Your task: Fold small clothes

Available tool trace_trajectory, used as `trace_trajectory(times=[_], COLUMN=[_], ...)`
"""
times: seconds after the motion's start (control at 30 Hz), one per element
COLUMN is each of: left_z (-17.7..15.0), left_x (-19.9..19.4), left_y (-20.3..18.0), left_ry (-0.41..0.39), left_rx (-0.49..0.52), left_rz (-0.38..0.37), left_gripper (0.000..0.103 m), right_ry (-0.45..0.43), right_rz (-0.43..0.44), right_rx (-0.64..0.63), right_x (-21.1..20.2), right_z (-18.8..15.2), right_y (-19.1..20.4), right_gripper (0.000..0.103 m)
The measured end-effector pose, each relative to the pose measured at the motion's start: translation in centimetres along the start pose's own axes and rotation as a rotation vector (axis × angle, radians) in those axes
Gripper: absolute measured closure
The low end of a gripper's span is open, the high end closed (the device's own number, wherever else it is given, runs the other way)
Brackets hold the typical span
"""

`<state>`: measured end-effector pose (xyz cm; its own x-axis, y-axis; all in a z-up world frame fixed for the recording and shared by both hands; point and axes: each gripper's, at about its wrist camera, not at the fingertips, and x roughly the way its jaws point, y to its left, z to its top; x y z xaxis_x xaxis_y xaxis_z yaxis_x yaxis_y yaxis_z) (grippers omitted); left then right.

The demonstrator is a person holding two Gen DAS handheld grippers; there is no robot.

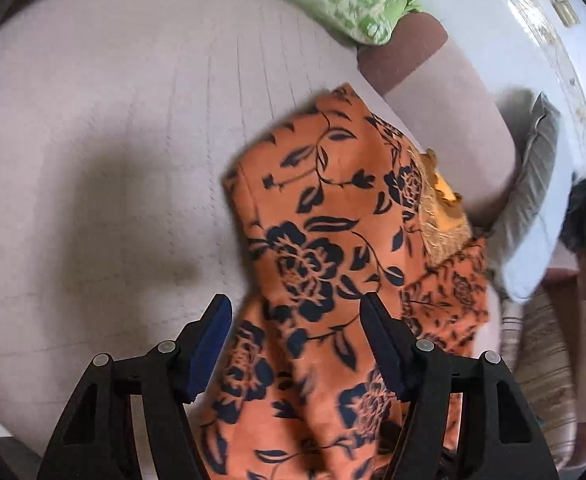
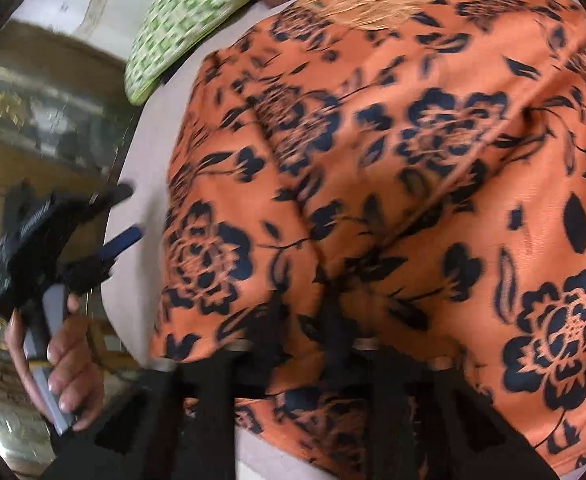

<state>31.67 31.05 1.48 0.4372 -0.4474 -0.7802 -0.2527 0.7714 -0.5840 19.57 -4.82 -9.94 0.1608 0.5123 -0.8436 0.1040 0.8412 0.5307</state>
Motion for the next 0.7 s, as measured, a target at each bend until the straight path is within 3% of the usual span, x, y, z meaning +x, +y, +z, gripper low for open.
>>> trace_trajectory(times=[0.13, 0.27, 0.33, 0.4, 0.47, 0.53, 0.7], left_z=[0.0, 0.6, 1.2, 1.8, 2.5, 3.0, 1.6], left_x=[0.8, 5.2, 6.8, 5.8, 4.3, 3.5, 5.4], left_y=[1.2, 1.9, 3.0, 3.7, 3.9, 3.5, 2.2], left_ry=[0.015, 0.072, 0.088, 0.086, 0.069, 0.046, 0.041], left_rx=[-0.006, -0.018, -0.072, -0.102, -0.104, -0.084, -0.069], left_rz=[0.006, 0.026, 0.002, -0.040, -0.072, -0.058, -0.074], left_gripper=[0.038, 0.040, 0.042, 0.042, 0.042, 0.042, 0.042], right_ry=[-0.078, -0.154, -0.180, -0.235, -0.279, -0.308, -0.285], right_rz=[0.012, -0.004, 0.024, 0.070, 0.082, 0.095, -0.032], right_rx=[-0.060, -0.151, -0.162, -0.167, -0.135, -0.104, 0.004], right_x=[-4.7, -8.9, -10.4, -12.5, -14.1, -15.5, -13.6], right_z=[0.2, 0.4, 0.7, 1.0, 2.4, 2.8, 3.3], right_y=[3.1, 6.2, 6.5, 6.3, 5.5, 3.7, -3.2], right_gripper=[0.098, 0.098, 0.098, 0.098, 0.098, 0.098, 0.098])
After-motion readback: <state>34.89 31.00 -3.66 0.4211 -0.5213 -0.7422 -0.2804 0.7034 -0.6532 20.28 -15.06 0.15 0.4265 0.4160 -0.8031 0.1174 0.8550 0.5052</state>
